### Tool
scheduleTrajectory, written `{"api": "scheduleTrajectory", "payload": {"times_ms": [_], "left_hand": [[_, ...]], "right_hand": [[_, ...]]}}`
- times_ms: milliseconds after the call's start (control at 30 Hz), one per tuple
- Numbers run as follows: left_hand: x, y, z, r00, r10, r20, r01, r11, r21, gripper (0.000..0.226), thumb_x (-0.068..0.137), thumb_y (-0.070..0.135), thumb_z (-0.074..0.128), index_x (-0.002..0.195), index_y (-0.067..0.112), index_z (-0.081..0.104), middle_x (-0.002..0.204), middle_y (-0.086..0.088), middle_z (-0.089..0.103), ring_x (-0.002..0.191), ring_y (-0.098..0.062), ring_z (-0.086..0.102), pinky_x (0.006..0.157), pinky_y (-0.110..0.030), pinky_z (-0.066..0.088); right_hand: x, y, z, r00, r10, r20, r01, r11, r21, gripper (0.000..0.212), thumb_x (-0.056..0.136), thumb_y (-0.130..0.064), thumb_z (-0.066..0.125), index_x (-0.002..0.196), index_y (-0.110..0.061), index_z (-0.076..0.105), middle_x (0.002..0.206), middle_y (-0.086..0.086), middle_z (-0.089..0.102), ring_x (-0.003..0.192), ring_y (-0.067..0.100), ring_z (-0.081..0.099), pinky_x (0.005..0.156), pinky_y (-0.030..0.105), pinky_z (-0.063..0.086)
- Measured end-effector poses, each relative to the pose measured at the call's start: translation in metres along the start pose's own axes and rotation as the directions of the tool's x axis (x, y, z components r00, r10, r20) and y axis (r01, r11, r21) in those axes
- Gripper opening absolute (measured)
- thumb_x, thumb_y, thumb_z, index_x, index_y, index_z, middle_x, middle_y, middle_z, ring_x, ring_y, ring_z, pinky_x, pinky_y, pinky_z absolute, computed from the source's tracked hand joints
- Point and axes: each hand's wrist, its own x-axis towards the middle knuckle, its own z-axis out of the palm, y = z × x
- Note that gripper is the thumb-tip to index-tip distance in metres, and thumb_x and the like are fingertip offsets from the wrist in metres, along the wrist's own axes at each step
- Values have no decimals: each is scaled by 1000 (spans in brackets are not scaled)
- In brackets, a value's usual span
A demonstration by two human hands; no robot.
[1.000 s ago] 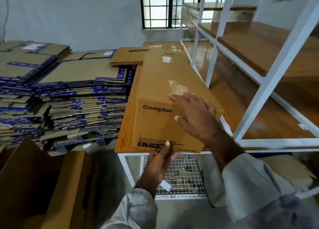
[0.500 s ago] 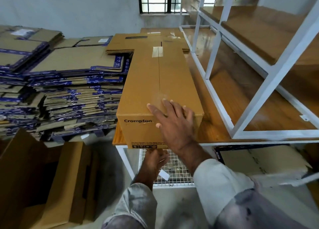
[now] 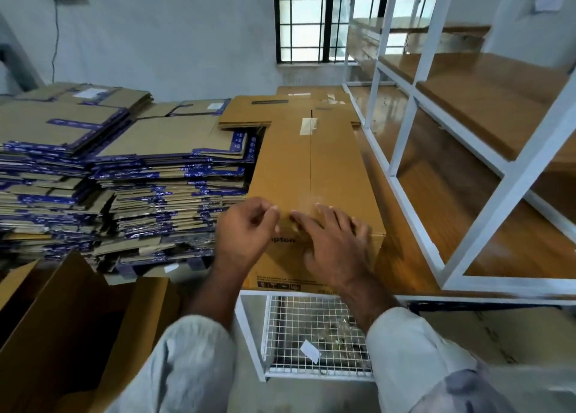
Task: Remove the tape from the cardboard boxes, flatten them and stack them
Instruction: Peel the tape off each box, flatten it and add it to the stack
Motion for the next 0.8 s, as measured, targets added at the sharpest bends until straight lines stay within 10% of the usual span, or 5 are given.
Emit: {"api": "scheduleTrajectory", "payload": {"times_ms": [200, 800], "left_hand": [[55, -5, 7, 875, 100, 474, -287, 895, 341, 61, 89, 41, 43, 141, 12, 60, 146, -9, 57, 140, -25, 47, 117, -49, 36], [67, -39, 23, 824, 152, 546, -447, 768, 459, 44, 105, 31, 44, 147, 20, 50, 152, 2, 49, 140, -17, 40, 122, -38, 20]], "right_hand": [[6, -4, -9, 999, 19, 49, -19, 1000, -8, 68, 85, -56, 58, 146, -49, 30, 159, -6, 29, 143, 24, 30, 109, 55, 24], [97, 28, -24, 974, -37, 222, 68, 988, -136, 43, 103, -48, 41, 144, -38, 50, 145, -1, 49, 130, 22, 44, 106, 52, 36]]}}
